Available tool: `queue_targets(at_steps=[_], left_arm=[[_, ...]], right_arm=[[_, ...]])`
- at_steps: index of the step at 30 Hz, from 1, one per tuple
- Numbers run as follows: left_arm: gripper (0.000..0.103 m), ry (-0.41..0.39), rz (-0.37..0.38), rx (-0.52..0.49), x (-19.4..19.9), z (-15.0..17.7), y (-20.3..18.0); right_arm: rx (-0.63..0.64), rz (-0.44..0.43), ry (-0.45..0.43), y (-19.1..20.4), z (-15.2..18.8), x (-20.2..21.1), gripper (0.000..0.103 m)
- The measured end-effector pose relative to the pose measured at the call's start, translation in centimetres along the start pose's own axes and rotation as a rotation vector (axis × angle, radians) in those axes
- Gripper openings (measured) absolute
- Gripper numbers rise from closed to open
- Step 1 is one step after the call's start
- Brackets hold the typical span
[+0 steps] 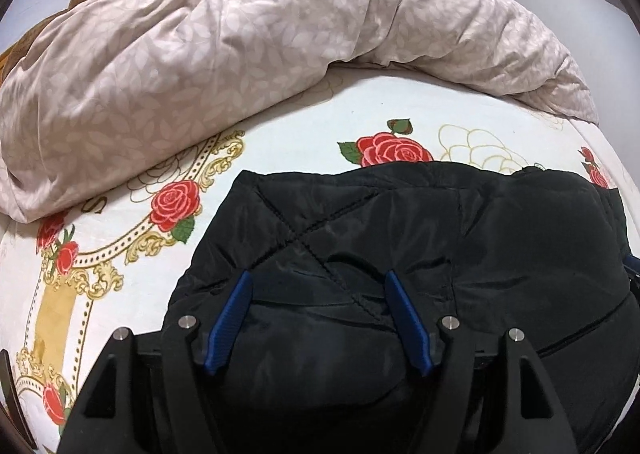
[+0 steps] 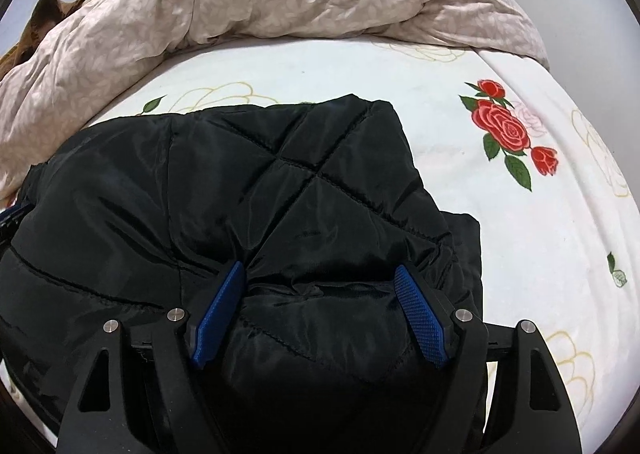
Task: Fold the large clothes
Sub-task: 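Grasp the jacket bundle edge with both tools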
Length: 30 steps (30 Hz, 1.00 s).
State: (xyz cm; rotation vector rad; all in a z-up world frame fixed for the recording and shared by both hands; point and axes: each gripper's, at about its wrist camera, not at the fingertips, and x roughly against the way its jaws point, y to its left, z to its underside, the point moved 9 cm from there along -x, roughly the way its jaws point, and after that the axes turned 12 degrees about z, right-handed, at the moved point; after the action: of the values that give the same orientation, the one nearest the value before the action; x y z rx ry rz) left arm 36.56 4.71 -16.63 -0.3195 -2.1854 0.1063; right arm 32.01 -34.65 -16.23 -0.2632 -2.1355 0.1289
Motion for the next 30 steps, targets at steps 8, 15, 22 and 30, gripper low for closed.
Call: queue_targets(at_steps=[8, 15, 22, 30], left_arm=[[0.072, 0.000, -0.011, -0.003, 0.3, -0.1, -0.3], [0.071, -0.065, 0.012, -0.008, 5.4, -1.0, -0.1], [0.071, -0.073, -0.010, 0.069, 9.3, 2.2, 5.1], [0.072, 0.003, 0.067, 0.160, 5.5, 4.5, 7.0]], right_arm=[[0.000, 0.010, -0.010, 0.0, -0.1, 0.1, 0.077], [-0.036, 0.001, -0.070, -1.4, -1.1, 4.3, 0.077], [-0.093, -0.045, -0.069, -3.7, 1.6, 6.8, 0.077], [-0.161, -0.092, 0.035, -5.0, 3.4, 2.4, 0.078]])
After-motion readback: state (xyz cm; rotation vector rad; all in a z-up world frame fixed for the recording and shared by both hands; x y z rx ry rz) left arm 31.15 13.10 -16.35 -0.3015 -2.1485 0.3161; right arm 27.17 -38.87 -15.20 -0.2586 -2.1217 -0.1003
